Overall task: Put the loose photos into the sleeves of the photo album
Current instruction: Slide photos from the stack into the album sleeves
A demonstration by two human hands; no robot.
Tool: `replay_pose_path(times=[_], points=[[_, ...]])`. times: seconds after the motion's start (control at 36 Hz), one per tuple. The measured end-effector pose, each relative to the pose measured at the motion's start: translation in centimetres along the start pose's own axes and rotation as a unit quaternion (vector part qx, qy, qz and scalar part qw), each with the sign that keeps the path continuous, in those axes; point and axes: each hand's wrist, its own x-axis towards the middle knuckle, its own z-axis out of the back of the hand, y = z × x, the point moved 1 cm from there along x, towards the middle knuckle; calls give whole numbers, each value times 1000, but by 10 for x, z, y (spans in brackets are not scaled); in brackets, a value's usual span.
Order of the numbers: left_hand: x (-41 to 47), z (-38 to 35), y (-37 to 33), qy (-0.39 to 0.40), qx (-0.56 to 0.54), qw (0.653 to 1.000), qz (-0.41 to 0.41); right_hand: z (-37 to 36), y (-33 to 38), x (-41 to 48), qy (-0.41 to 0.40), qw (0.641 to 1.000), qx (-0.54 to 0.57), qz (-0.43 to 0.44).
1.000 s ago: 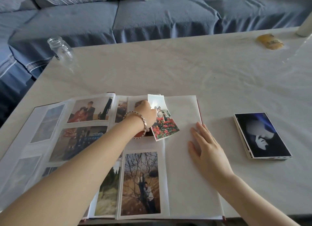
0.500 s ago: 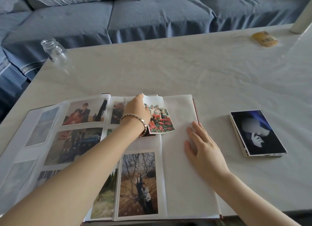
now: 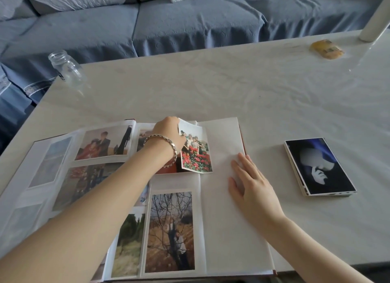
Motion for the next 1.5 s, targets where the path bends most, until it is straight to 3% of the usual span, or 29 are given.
replay_pose_path(times=[0.39, 0.69, 0.86, 1.08, 1.22, 1.36, 1.5], points=[[4, -36, -23, 3, -131, 990, 59, 7, 5, 0, 29, 998, 48, -40], [0, -52, -22, 110, -309, 938, 115, 12, 3, 0, 76, 985, 88, -131], [-1, -51, -18, 91, -283, 949, 105, 13, 2, -1, 78, 981, 103, -143], [-6, -52, -15, 97, -356, 924, 101, 14, 3, -1, 72, 983, 100, -138], [-4, -57, -20, 38, -389, 912, 126, 15, 4, -1, 79, 983, 98, -135], [-11, -58, -21, -20, -233, 970, 57, 15, 4, 0, 76, 984, 95, -131], [-14, -65, -22, -55, -49, 993, -96, 16, 6, 1, 82, 984, 92, -130]])
